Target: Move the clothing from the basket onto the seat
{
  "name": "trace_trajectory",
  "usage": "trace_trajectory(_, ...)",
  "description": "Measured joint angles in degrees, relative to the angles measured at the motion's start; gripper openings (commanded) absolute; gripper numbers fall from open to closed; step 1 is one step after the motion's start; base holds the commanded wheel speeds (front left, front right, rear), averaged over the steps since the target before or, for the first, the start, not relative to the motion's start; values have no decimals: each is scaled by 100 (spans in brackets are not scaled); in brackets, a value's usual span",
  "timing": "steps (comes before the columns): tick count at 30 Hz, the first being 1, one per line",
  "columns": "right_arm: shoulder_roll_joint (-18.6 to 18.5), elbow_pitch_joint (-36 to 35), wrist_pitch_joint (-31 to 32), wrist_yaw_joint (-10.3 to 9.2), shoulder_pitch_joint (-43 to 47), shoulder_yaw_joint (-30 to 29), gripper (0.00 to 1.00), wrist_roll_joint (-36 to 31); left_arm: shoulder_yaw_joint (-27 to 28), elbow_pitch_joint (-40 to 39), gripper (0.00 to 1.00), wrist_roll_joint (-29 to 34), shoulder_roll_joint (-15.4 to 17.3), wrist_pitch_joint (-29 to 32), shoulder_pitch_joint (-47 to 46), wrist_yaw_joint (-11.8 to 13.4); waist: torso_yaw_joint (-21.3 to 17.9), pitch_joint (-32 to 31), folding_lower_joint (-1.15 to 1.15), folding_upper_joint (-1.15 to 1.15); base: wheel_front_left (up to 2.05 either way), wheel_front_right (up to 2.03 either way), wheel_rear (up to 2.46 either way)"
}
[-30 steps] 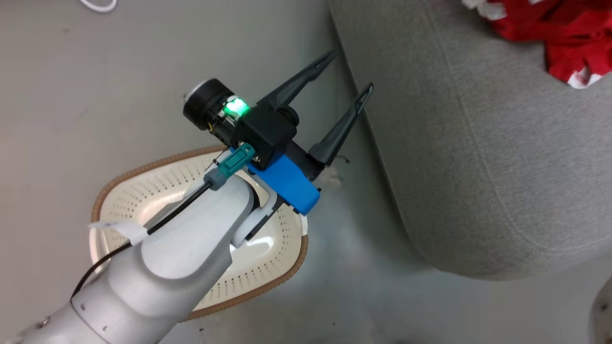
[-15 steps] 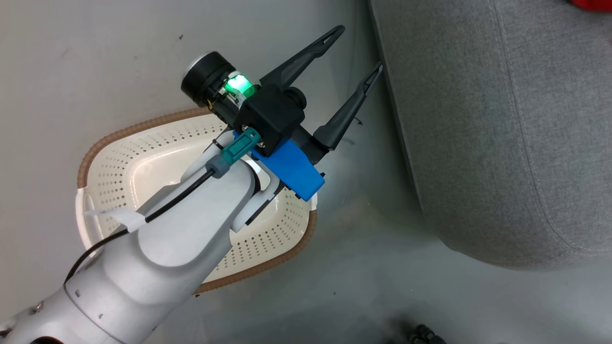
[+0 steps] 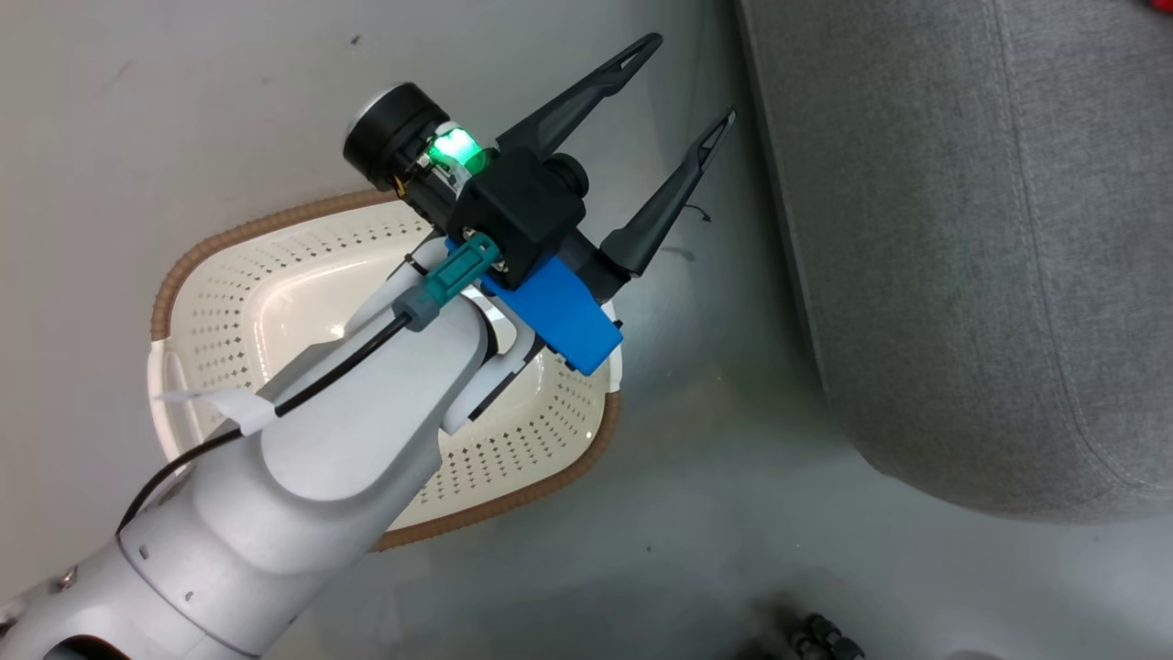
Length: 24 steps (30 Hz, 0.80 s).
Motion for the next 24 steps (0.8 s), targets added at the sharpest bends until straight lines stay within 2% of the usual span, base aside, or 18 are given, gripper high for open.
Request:
trace_trajectory(7,149,404,0,0,156,12,0,53,-8,65,100,-11,-4,-42,-44,-1,80,-10,0,0,0,0,0)
trace_trajectory(8,165,398,0,0,175,-12,43,55,-8,78,100,-16,-8,-46,-44,-1,81,-33,0,0,0,0,0)
trace_trajectory(9,182,358,0,0,207,-31,100,54,-8,94,100,-22,-8,-52,-43,-1,80,-60,0,0,0,0,0)
trace_trajectory(15,311,85,1,0,661,-112,100,110,-1,196,100,-64,-79,-152,68,16,69,-340,0,0,0,0,0)
trace_trajectory(24,661,-722,1,0,1959,-215,100,53,193,338,100,-196,-153,-255,509,40,90,-1072,-1,0,0,0,0)
